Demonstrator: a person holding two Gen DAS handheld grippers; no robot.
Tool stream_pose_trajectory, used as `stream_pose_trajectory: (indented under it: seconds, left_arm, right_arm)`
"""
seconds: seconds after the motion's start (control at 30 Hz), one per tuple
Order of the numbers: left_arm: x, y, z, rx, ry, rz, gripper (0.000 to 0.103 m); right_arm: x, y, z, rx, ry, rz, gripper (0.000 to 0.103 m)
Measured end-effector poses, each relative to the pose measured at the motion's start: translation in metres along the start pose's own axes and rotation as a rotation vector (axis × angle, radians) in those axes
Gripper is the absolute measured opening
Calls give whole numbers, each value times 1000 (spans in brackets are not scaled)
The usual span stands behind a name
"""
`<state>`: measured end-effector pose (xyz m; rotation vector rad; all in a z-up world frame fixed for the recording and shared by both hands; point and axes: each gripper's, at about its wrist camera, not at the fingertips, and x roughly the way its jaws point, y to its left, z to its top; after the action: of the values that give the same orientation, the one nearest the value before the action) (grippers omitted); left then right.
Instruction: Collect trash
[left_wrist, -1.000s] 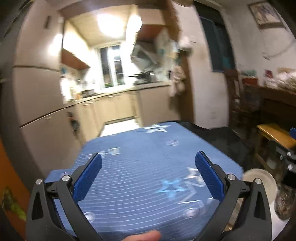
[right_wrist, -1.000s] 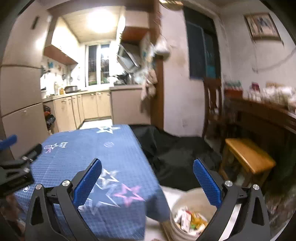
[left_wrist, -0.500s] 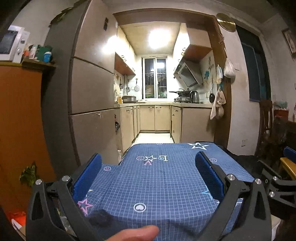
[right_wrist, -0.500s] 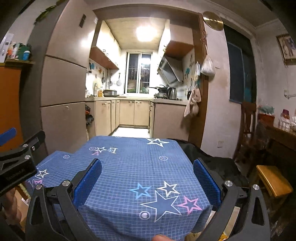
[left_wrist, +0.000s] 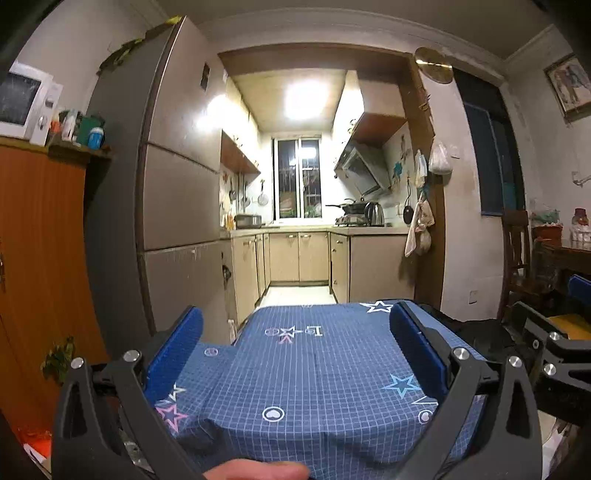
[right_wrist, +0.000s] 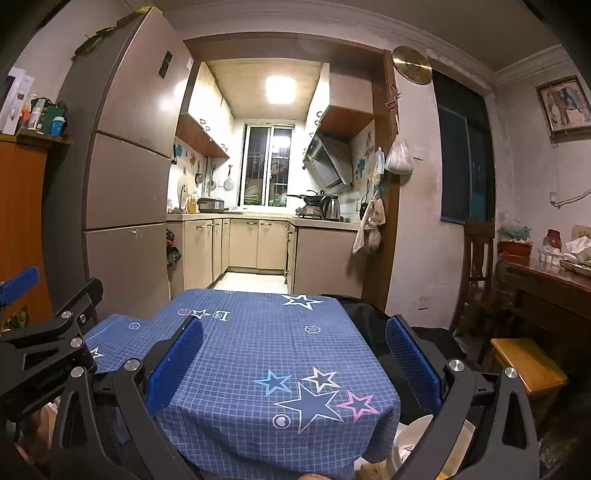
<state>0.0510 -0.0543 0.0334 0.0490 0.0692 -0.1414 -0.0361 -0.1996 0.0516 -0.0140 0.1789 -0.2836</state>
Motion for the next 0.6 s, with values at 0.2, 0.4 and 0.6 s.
stream_pose_trajectory:
  seconds: [0.2, 0.4, 0.6]
  left_arm:
    - [0, -2, 2, 7, 10, -10, 97]
    - [5, 1, 0, -23, 40, 15, 97]
    - [10, -1, -8, -11, 97, 23, 95]
  right_arm:
    - [1, -8, 1, 13, 14, -4, 98]
    - [4, -11, 1, 22, 14, -12, 98]
    - [4, -10, -1, 24, 15, -21, 98]
